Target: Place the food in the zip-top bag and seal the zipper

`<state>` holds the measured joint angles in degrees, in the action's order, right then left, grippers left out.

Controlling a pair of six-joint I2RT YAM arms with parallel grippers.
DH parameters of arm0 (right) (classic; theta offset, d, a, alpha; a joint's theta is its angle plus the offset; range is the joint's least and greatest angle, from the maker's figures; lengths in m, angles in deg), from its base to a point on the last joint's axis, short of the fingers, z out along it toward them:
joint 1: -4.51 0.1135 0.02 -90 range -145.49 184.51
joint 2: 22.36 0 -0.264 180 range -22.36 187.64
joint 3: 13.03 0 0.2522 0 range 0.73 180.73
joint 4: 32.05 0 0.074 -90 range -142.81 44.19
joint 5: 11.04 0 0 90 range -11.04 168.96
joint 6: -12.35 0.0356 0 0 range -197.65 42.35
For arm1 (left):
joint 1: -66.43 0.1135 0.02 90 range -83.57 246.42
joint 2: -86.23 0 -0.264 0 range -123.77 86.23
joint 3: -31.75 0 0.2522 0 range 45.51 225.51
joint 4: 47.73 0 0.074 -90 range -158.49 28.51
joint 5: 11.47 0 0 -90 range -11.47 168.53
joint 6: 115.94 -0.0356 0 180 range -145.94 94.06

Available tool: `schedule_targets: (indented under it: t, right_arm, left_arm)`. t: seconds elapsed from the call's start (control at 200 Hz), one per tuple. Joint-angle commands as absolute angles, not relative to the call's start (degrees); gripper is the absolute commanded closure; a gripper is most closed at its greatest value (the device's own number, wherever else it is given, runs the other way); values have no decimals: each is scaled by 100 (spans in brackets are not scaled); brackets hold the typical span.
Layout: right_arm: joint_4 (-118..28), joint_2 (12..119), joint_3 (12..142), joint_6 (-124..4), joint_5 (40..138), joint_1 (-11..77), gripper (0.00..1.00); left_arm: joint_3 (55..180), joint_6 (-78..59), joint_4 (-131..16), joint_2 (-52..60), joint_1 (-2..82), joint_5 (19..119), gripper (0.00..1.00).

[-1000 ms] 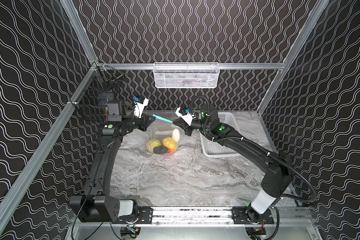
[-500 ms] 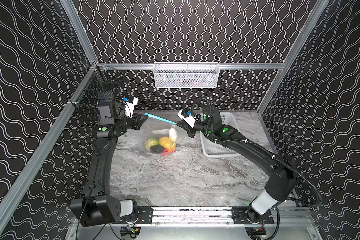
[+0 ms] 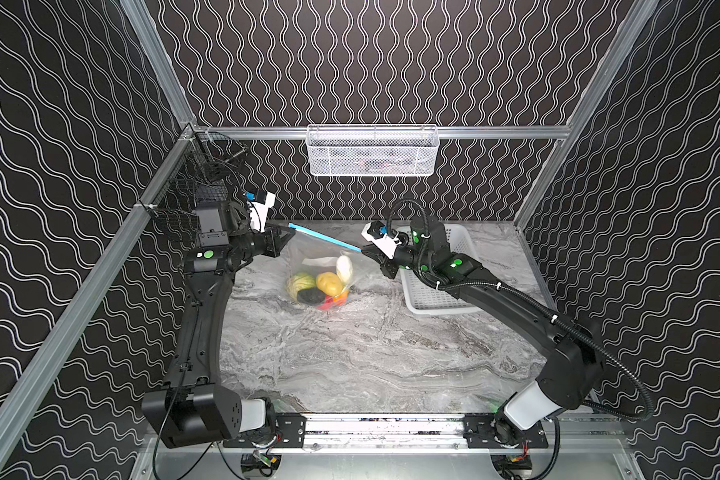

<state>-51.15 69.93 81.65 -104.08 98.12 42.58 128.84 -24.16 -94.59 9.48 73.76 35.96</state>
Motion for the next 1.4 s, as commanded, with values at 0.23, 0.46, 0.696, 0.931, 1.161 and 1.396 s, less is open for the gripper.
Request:
schedule_targets:
  t: [0.23,0.46,0.696,0.931,1.161,1.396]
  right_arm:
    - [-5383,6648,7829,-10446,9495,4135,100]
    - [-5445,6448,7701,-10480,9408,4082,100]
    - [-5384,6281,7545,-10459,9242,4062,100]
    - [-5383,6195,7457,-10445,9226,4037,100]
    - [-5387,6113,7331,-10452,9056,4002,100]
    - [-5117,6091,7278,-10199,8695,3993,100]
  left_arm:
    - [13016,-2288,-9109,878,7416,3789,100]
    - [13034,-2313,-9137,871,7416,3791,100]
    - [13013,-2338,-9189,912,7420,3762,100]
    - [13031,-2322,-9180,882,7432,3756,100]
    - [13041,-2323,-9174,861,7436,3768,100]
    - [12889,-1848,-8982,783,7434,3453,100]
